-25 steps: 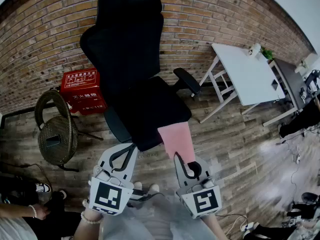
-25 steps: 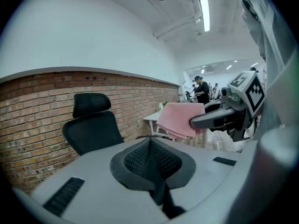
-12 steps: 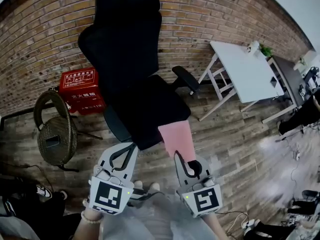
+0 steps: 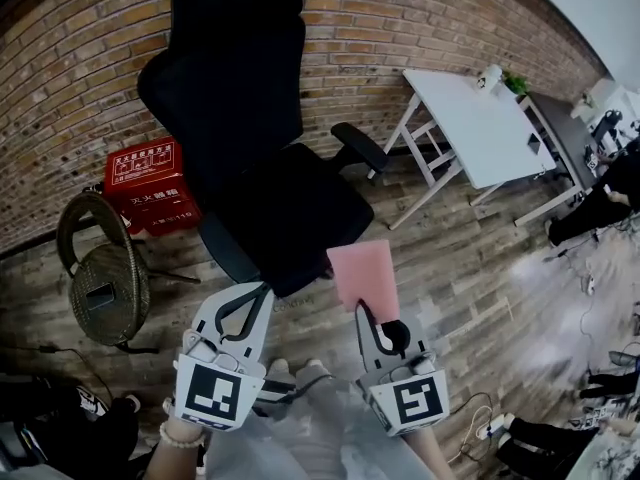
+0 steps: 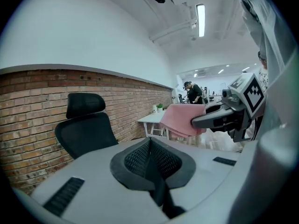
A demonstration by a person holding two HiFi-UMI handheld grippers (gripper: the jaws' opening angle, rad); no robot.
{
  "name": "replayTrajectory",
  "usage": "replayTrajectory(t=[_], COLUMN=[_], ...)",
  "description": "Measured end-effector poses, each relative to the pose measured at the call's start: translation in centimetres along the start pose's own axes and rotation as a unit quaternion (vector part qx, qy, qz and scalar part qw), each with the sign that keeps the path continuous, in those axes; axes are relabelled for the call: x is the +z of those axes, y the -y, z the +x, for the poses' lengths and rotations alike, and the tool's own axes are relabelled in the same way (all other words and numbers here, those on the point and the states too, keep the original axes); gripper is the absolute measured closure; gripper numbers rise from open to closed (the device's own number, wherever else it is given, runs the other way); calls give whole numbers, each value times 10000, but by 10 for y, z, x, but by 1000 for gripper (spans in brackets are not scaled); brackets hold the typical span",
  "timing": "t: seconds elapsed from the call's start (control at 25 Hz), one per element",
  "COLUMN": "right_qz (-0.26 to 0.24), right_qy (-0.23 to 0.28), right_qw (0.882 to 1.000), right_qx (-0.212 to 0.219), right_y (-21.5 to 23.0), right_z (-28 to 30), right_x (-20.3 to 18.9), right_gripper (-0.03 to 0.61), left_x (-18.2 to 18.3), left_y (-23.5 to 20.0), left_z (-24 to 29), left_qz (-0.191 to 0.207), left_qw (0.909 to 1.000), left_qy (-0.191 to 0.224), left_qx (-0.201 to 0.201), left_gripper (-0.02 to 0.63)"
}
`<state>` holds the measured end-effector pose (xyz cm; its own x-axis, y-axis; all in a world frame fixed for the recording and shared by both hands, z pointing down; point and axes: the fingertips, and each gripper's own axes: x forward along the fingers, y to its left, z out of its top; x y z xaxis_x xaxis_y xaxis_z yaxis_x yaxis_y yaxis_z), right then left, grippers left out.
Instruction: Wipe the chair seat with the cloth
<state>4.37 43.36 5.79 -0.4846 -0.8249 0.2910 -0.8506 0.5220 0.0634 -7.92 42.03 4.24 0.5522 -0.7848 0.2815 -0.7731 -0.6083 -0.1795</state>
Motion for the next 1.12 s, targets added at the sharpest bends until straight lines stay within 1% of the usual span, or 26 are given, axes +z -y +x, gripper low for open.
replayTrajectory(t=[0.32, 0.56, 0.8, 0.96, 1.12], right_qz=[72, 50, 75, -122, -152], right_qy=[-149, -54, -1, 224, 155], right_qw=[9997, 9999, 10000, 9995, 9986], right_qx=[-188, -149, 46, 195, 492], right_y=[-1, 18, 67, 113, 163], right_z=[4, 21, 56, 88, 125], right_x=[-12, -8, -7, -1, -3], right_gripper=[528, 528, 528, 528, 528], left_x=[-7, -1, 10, 18, 22], left_y=[-6, -15, -25, -36, -45], left_z=[10, 32, 85, 135, 192], left_qz=[25, 101, 128, 61, -74], left_qw=[9998, 9999, 9999, 9998, 9992], left_qy=[13, 37, -11, -38, -218], left_qx=[-197, -120, 36, 179, 318], left_gripper=[595, 595, 595, 595, 595])
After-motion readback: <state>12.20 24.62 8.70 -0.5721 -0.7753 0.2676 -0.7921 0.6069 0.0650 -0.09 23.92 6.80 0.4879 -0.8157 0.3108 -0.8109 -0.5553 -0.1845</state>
